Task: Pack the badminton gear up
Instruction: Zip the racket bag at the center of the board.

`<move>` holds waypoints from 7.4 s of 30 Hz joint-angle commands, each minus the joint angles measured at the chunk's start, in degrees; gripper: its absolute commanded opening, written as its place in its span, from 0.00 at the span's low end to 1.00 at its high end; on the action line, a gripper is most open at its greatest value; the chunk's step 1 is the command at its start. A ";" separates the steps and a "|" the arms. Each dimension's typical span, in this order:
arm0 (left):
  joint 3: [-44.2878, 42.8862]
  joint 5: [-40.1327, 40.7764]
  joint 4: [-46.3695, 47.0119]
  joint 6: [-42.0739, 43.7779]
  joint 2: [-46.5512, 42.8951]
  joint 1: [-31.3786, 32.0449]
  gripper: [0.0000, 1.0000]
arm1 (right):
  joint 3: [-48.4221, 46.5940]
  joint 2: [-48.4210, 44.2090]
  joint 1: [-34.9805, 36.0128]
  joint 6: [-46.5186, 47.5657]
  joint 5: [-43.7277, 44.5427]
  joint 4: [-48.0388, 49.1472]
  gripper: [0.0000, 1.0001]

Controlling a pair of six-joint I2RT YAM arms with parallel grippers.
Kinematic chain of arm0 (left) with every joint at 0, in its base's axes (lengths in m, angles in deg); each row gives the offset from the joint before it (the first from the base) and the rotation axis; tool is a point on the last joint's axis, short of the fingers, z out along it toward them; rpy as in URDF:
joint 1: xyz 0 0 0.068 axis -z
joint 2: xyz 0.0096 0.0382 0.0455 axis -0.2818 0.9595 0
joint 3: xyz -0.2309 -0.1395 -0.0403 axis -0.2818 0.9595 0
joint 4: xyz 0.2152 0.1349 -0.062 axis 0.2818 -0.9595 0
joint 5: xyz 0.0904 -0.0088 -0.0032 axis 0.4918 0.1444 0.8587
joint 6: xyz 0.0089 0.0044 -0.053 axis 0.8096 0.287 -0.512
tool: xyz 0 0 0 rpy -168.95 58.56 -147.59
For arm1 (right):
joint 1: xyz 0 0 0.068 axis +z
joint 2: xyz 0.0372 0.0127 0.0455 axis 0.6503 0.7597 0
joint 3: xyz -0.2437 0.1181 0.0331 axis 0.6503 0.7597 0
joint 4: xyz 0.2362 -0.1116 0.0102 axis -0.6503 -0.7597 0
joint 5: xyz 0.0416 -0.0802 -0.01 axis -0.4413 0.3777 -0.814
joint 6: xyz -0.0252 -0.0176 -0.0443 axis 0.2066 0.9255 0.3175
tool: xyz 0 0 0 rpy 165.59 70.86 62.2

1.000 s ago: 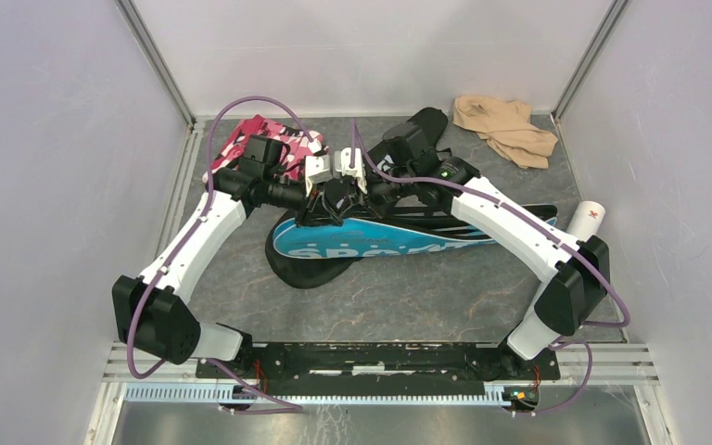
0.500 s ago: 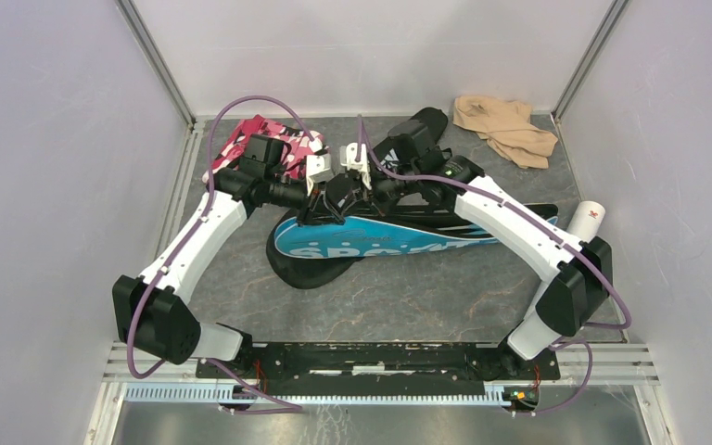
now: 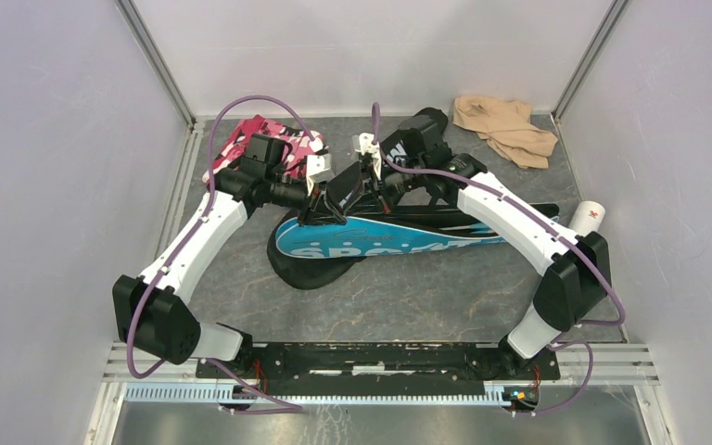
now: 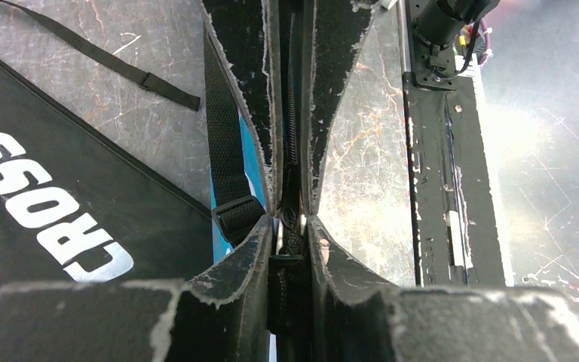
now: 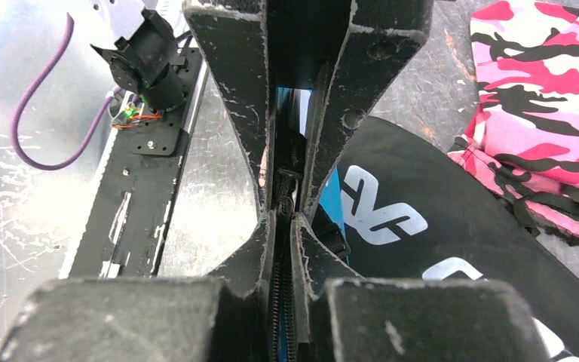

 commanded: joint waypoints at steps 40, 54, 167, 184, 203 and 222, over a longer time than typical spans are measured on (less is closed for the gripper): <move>-0.85 -1.55 -2.55 -2.23 1.50 -0.79 0.02 | -5.83 1.83 2.10 -4.81 5.58 2.20 0.27; -1.38 -0.41 -2.62 -2.18 1.73 -0.88 0.02 | -7.68 0.91 2.26 -1.37 6.06 -2.99 0.00; -3.84 6.99 -3.07 -2.36 1.20 -1.53 0.02 | -4.09 -8.64 7.74 10.68 37.93 -16.62 0.00; -12.77 10.19 -14.59 6.98 3.62 -4.19 0.02 | 1.61 -14.66 -3.39 25.76 33.24 -24.77 0.00; -26.04 15.03 -29.89 19.70 10.49 -10.53 0.02 | 14.02 -20.40 -19.78 39.85 37.69 -30.78 0.00; -28.77 20.04 -33.00 28.28 12.21 -17.00 0.02 | 19.54 -14.73 -46.10 53.96 40.96 -29.04 0.00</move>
